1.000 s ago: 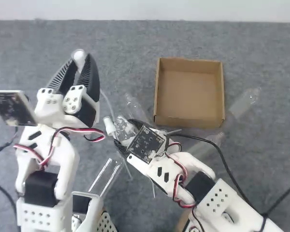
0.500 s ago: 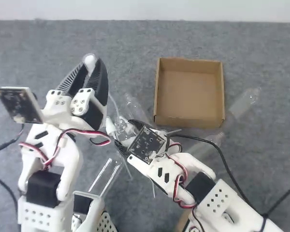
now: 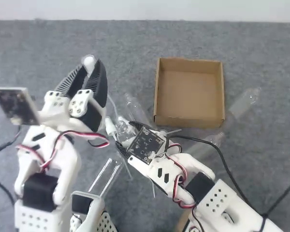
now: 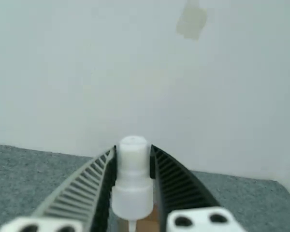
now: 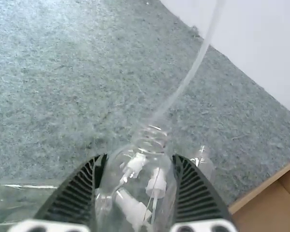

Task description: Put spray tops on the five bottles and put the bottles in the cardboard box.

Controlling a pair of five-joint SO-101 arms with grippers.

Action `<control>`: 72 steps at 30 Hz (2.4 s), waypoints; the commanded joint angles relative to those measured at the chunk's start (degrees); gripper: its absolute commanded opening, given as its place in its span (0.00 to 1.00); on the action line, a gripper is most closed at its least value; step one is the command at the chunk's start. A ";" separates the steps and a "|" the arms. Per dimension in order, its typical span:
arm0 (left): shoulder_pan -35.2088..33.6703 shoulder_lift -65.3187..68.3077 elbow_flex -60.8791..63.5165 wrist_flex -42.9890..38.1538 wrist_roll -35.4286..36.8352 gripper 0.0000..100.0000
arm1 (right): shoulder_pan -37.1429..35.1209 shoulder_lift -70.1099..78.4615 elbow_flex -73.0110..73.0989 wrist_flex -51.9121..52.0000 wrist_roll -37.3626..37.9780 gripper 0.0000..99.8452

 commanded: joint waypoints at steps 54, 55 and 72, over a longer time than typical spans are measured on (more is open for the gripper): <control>5.10 -1.23 9.10 7.56 -11.08 0.17 | 6.64 -1.98 8.70 -27.30 -9.14 0.01; 4.04 -1.14 7.52 7.56 -11.08 0.17 | 6.64 -1.98 8.70 -27.30 -9.14 0.01; 2.02 -0.70 12.70 4.31 -13.80 0.17 | 6.64 -2.33 9.85 -27.12 -9.14 0.01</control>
